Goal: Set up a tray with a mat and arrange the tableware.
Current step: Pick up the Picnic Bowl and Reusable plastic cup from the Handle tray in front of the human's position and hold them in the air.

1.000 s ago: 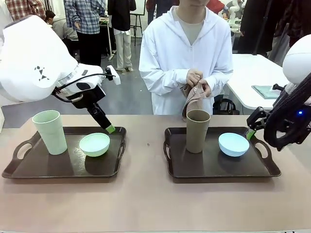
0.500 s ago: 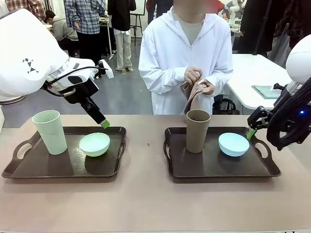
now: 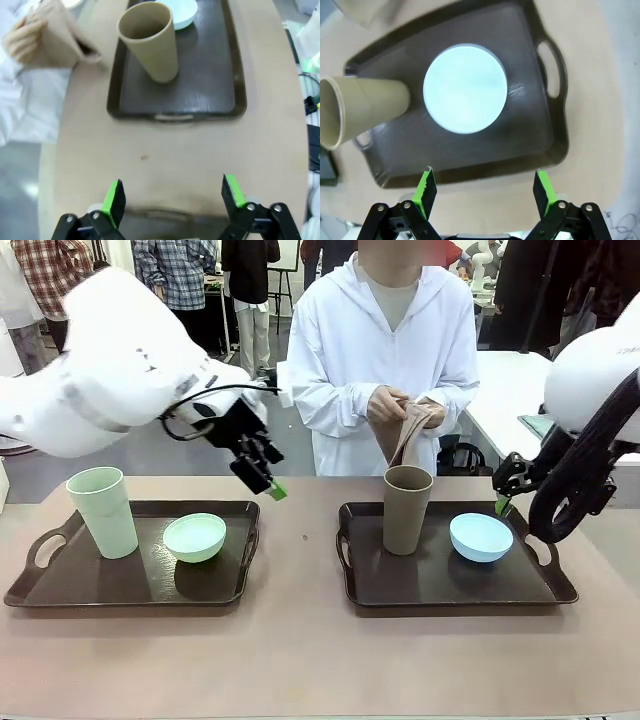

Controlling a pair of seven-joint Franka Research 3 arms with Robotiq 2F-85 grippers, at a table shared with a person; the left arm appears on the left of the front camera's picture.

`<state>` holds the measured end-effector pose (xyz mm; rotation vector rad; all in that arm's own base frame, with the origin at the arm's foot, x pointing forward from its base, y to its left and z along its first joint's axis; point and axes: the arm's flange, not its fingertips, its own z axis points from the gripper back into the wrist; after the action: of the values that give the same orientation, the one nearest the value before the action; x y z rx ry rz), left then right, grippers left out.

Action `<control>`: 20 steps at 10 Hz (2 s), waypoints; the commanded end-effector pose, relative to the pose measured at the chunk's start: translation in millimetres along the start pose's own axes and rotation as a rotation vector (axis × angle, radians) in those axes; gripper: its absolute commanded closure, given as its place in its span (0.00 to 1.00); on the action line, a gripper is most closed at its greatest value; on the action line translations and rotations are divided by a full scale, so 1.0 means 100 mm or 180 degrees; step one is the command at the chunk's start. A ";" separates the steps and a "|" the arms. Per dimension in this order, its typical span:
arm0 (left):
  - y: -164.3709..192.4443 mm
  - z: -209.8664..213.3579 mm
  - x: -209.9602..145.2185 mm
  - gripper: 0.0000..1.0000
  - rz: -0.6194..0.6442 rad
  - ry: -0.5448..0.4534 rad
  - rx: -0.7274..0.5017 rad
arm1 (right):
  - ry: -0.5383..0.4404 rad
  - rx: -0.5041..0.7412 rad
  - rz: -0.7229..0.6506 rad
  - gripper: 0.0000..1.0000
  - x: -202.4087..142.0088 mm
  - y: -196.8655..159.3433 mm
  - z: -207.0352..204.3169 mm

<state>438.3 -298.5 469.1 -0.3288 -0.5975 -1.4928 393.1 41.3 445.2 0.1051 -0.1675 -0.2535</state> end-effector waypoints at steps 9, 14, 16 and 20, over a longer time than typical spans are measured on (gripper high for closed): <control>0.51 -0.80 0.26 0.00 -0.0142 -0.0364 -0.0277 | 0.0086 -0.0523 0.0118 0.00 0.14 0.22 -0.50; 0.76 -1.29 0.07 0.00 -0.0290 -0.1034 -0.0633 | 0.0192 -0.0368 0.0099 0.00 0.36 0.17 -0.69; 0.80 -1.58 0.04 0.00 -0.0291 -0.1105 -0.0704 | 0.0215 -0.0306 0.0080 0.00 0.39 0.13 -0.74; 0.73 -2.05 0.07 0.00 -0.0199 -0.1278 -0.0684 | 0.0271 -0.0289 0.0068 0.00 0.47 0.10 -0.85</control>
<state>546.8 -407.8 320.8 -0.7896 -0.7068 -1.5659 446.4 43.3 373.1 -0.0099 -0.0745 -0.2509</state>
